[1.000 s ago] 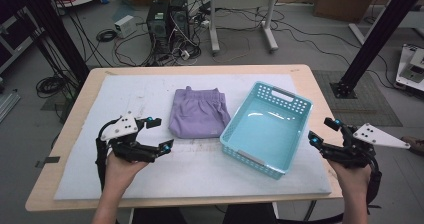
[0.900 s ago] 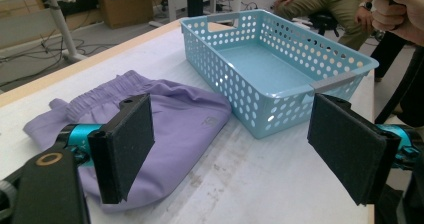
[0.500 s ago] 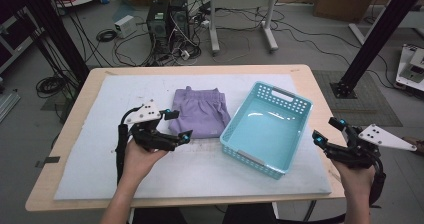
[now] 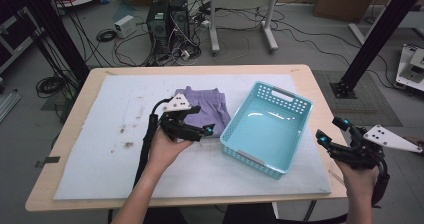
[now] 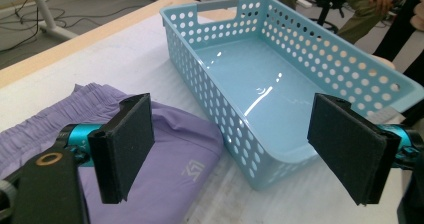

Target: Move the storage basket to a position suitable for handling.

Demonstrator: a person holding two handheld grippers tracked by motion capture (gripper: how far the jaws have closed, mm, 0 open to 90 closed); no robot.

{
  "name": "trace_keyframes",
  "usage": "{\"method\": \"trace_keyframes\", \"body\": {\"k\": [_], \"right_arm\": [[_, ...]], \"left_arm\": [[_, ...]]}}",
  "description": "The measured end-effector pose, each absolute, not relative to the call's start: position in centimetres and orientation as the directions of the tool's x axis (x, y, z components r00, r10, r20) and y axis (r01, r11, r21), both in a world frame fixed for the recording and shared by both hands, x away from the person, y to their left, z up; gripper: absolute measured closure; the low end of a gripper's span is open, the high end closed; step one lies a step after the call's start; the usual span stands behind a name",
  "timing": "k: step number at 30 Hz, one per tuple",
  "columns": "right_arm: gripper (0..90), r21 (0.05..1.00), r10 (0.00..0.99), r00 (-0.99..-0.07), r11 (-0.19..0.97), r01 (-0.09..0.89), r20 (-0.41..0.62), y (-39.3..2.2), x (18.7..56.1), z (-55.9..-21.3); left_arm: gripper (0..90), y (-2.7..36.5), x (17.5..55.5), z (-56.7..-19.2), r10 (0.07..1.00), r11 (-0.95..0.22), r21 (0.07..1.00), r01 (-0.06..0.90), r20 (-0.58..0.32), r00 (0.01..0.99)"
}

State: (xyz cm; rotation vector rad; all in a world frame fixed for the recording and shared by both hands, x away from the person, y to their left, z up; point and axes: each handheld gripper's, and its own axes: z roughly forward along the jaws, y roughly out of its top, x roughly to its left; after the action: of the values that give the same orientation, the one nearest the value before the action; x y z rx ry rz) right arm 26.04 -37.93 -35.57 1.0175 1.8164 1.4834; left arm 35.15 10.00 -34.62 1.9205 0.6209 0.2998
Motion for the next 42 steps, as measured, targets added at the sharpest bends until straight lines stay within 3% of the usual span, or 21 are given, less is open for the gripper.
{"method": "trace_keyframes", "body": {"k": [18, 28, 36, 42], "right_arm": [[24.3, 0.98, 0.845, -0.533, 0.073, 0.186, 0.038, -38.5, 25.8, -35.4], [24.3, 0.98, 0.846, -0.531, 0.07, 0.186, 0.041, -38.8, 25.8, -35.5], [24.3, 0.981, 0.85, -0.525, 0.064, 0.183, 0.043, -38.9, 25.7, -35.4], [24.3, 0.98, 0.848, -0.529, 0.066, 0.187, 0.044, -38.7, 25.7, -35.5]], "left_arm": [[21.0, 5.0, 37.6, -36.5, 0.587, -0.359, 0.861, 0.36, -0.091, 0.805], [27.5, 2.5, 38.3, -37.8, 0.616, -0.412, 0.821, 0.396, -0.069, 0.784], [35.2, 1.1, 39.0, -38.7, 0.642, -0.435, 0.772, 0.464, -0.096, 0.761], [48.3, 0.4, 39.4, -39.3, 0.653, -0.447, 0.741, 0.501, -0.112, 0.749]]}}
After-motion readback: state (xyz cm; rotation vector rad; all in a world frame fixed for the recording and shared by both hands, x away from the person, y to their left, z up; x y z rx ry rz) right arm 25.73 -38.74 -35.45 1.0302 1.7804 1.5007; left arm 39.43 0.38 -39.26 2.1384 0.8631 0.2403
